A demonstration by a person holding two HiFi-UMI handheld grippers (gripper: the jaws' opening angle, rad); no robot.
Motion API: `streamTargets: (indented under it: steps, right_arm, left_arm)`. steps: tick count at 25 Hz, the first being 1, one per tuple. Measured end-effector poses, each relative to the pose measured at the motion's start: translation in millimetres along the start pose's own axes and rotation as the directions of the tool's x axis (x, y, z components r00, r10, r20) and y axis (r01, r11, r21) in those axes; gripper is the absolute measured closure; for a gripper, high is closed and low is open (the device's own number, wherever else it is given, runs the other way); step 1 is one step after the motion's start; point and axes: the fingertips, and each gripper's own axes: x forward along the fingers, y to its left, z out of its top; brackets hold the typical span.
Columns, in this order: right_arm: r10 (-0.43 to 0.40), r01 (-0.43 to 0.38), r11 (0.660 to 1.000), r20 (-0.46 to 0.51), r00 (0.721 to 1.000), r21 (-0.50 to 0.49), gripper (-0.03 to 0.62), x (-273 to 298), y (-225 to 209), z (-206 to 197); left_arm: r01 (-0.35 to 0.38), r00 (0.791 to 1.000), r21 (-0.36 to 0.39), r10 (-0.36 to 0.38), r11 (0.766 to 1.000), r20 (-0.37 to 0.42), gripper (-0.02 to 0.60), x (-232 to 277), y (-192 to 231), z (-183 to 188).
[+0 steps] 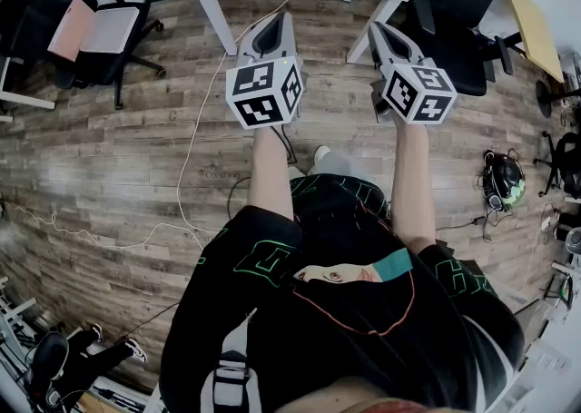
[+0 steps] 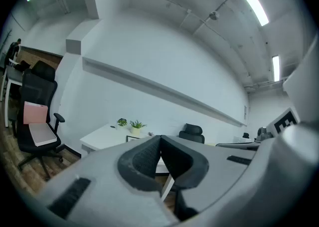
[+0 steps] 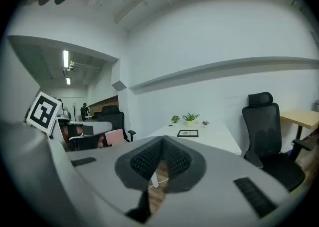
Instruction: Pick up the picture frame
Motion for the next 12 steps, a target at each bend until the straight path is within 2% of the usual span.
streamTargets:
  steps: [5, 12]
  right_arm:
    - [-0.002, 0.002, 1.000, 0.009, 1.000, -0.021, 0.591, -4.3, 3.7, 1.2]
    - [-0.045, 0.048, 0.998, 0.055, 0.997, -0.039, 0.589, -11.2, 3.6, 5.7]
  left_arm:
    - [0.003, 1.000, 0.006, -0.003, 1.000, 0.025, 0.574, -4.8, -1.6, 7.0]
    - [0.006, 1.000, 0.053, -0.006, 0.999, 0.015, 0.574, -7.9, -3.2, 0.6]
